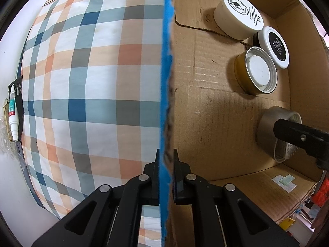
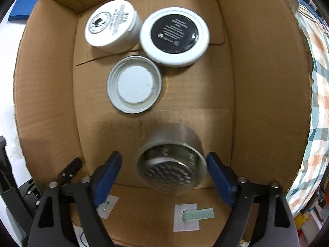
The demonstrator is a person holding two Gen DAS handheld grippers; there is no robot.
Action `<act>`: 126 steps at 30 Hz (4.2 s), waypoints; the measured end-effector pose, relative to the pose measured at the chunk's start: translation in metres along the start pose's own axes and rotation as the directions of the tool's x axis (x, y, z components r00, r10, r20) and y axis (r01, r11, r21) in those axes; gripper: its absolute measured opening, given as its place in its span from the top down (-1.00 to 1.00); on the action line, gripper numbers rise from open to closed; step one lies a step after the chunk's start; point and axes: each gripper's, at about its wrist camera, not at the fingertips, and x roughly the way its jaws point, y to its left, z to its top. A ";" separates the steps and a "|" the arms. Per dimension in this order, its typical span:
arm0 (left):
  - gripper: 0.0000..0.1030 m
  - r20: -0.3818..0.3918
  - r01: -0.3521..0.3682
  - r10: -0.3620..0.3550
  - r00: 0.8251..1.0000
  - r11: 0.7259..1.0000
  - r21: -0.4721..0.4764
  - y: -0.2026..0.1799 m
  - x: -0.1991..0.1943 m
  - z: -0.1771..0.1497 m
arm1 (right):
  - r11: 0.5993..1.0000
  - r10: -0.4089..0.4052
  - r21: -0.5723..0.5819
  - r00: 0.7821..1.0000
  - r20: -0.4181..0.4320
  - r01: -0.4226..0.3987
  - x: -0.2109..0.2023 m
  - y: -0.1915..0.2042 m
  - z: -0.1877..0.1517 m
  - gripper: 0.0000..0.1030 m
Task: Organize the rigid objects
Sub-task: 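Carry the perforated tin into the box and release it with the right tool, then move the right tool to the red block and grasp it, then carry the red block into the box beside the tin and release it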
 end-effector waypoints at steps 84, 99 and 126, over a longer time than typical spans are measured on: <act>0.91 -0.015 -0.031 0.031 0.999 1.000 0.003 -0.007 0.001 0.008 | 0.917 -0.032 0.398 0.989 0.146 -0.030 -0.012 -0.196 0.092 0.17; 0.91 -0.007 -0.023 0.023 1.000 1.000 -0.003 -0.006 0.000 0.006 | 0.934 -0.040 0.357 0.979 0.198 -0.034 -0.043 -0.138 0.071 0.29; 0.91 -0.003 -0.018 0.018 1.000 1.000 -0.017 -0.002 0.001 0.005 | 0.942 0.335 -0.081 0.912 0.237 -0.325 -0.128 -0.008 -0.029 0.28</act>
